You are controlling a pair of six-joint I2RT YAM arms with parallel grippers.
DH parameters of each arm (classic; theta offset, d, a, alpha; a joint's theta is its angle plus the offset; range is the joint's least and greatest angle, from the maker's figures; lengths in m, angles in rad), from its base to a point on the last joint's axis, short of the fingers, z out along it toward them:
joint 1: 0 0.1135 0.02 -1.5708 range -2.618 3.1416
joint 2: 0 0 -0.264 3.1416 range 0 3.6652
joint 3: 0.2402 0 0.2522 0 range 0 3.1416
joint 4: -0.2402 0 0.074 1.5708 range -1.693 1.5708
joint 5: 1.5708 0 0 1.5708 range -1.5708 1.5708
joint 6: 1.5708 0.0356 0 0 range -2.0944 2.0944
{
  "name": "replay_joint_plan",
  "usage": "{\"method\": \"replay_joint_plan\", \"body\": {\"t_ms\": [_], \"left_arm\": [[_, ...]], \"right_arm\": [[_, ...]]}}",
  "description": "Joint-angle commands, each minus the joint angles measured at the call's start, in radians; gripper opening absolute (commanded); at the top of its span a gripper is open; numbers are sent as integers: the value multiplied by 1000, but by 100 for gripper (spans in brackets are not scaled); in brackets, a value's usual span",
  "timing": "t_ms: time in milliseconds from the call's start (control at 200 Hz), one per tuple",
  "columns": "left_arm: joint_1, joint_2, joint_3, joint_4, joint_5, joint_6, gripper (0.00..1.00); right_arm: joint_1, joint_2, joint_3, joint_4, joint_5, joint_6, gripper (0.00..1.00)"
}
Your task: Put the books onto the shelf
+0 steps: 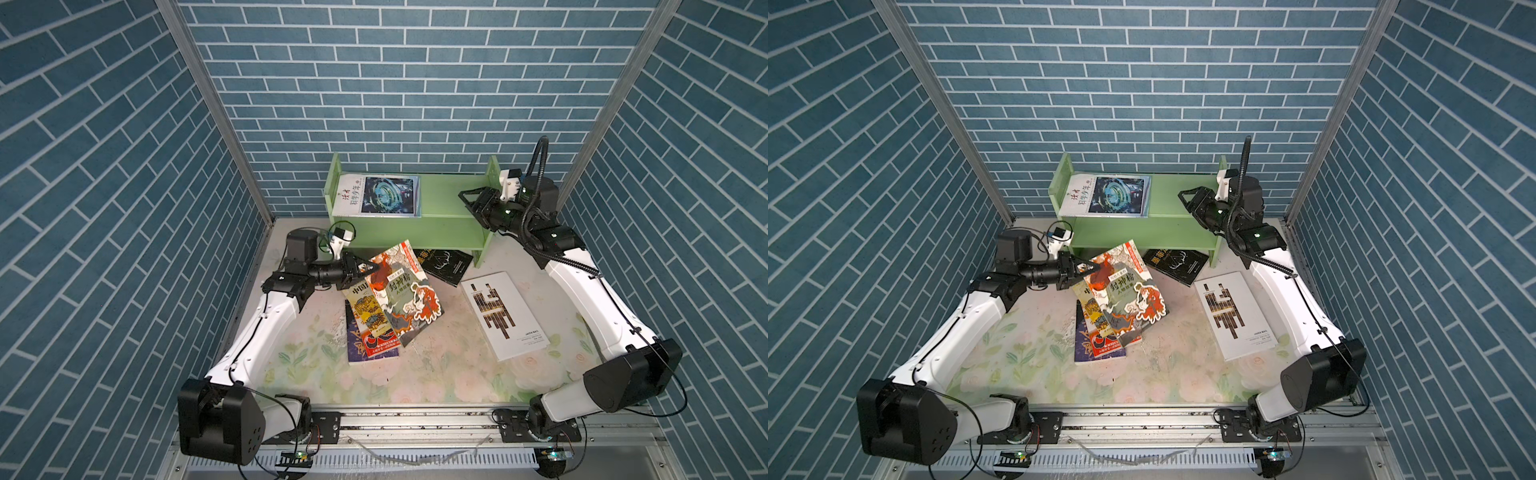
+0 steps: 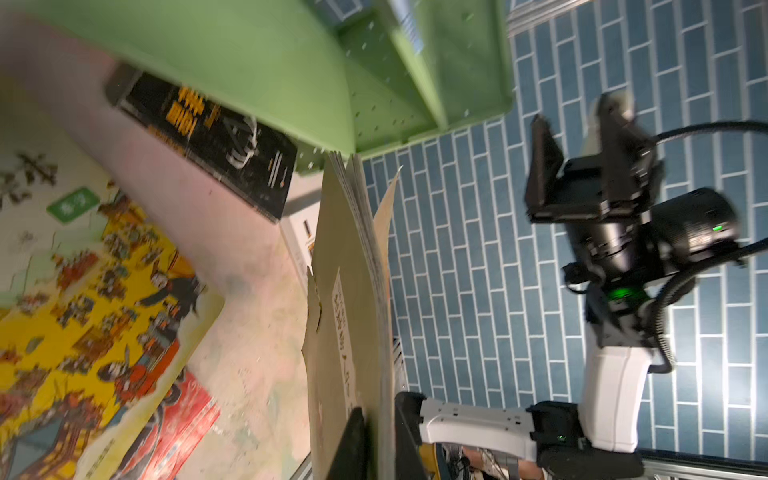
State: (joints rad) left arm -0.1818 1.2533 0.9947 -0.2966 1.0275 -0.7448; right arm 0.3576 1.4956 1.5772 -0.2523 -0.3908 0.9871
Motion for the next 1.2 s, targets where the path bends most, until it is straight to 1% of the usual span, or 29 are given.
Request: {"method": "replay_joint_plan", "body": {"t_ms": [0,55,115,235,375,470,540,610,635,735,750,770,790,820,875,1000,1125,1165,1195], "left_arm": [[-26,21,-74,-74,-40,92,10],[-34,53,-101,-35,-85,72,9],[-41,101,-114,26,-109,43,8],[-59,210,-94,168,-142,-27,5],[-100,327,-44,306,-168,-111,4],[-139,392,-29,378,-188,-166,3],[-158,423,-21,375,-214,-171,2],[-159,425,-37,384,-257,-186,2],[-158,422,-40,376,-276,-188,5],[-158,411,-11,270,-349,-147,39],[-159,408,-7,255,-355,-144,47],[-158,406,-2,239,-364,-138,56],[-158,399,3,219,-373,-133,61],[-157,389,10,196,-389,-123,67],[-157,362,27,128,-427,-96,74],[-129,286,37,19,-494,-51,84],[-31,220,-13,-36,-508,-40,93],[10,203,-43,-34,-497,-40,99],[42,194,-64,-28,-483,-40,100]], "right_arm": [[-2,-46,-35,-83,-9,-54,51],[0,-68,-80,-109,9,-59,51],[1,-95,-145,-116,19,-52,51],[26,-138,-276,-100,30,-31,50],[97,-155,-372,-121,66,-97,49],[138,-131,-415,-123,73,-142,49],[162,-92,-436,-114,67,-161,49],[188,-40,-451,-95,67,-187,48],[194,-19,-451,-88,64,-196,48],[214,81,-441,-66,40,-226,47],[215,98,-437,-66,35,-231,47],[217,119,-430,-68,31,-239,47],[219,138,-425,-72,30,-246,47],[222,165,-418,-72,28,-256,47],[224,208,-409,-74,23,-273,47],[225,281,-382,-94,12,-303,49],[224,317,-353,-101,8,-323,54],[225,327,-342,-101,1,-324,56],[227,333,-332,-100,-4,-326,58]]}}
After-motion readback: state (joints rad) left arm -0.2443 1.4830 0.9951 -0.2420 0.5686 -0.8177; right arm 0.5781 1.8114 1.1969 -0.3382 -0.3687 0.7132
